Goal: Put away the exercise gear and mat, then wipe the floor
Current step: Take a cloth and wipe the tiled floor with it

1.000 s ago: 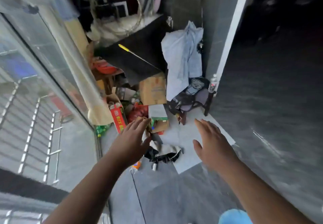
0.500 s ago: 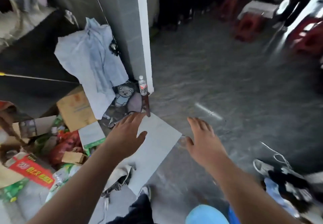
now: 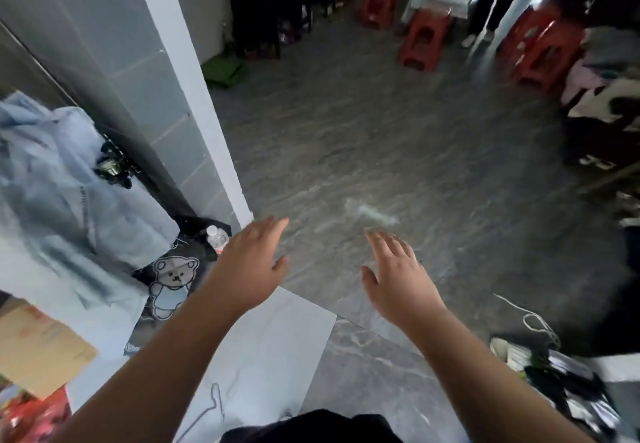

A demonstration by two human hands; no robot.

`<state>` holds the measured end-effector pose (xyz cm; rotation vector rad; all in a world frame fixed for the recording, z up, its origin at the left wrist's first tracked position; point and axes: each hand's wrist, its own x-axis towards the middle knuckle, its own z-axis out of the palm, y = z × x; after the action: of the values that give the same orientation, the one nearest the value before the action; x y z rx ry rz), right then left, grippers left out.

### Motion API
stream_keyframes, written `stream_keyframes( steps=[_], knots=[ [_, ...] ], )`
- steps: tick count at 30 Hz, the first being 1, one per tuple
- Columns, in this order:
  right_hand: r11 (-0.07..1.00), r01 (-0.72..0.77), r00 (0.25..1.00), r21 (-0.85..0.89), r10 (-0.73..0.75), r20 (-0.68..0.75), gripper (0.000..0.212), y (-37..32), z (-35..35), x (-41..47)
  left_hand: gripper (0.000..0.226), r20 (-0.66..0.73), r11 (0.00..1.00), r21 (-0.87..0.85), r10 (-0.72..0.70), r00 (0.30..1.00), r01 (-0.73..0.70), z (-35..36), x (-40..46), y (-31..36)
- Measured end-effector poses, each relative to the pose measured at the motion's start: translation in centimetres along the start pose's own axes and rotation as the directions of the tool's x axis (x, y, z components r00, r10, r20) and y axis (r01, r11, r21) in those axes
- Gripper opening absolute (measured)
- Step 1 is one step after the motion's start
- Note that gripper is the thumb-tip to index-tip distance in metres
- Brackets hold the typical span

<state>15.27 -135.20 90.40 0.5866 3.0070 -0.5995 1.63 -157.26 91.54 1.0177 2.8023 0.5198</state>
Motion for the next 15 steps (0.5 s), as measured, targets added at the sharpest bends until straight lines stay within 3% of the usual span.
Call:
stream_keyframes(
  steps=[9,15],
  knots=[
    [1.0,-0.013,0.999,-0.024,0.012,-0.041,0.063,7.4,-3.5,22.7,0.063,0.04,1.0,0.015,-0.014,0.999,0.013,2.1,24.2,-1.2],
    [0.994,0.079,0.996,-0.072,-0.075,0.053,0.066,10.2,-7.0,38.9,0.067,0.033,0.996,0.055,-0.076,0.997,0.074,2.0,40.2,-1.6]
  ],
)
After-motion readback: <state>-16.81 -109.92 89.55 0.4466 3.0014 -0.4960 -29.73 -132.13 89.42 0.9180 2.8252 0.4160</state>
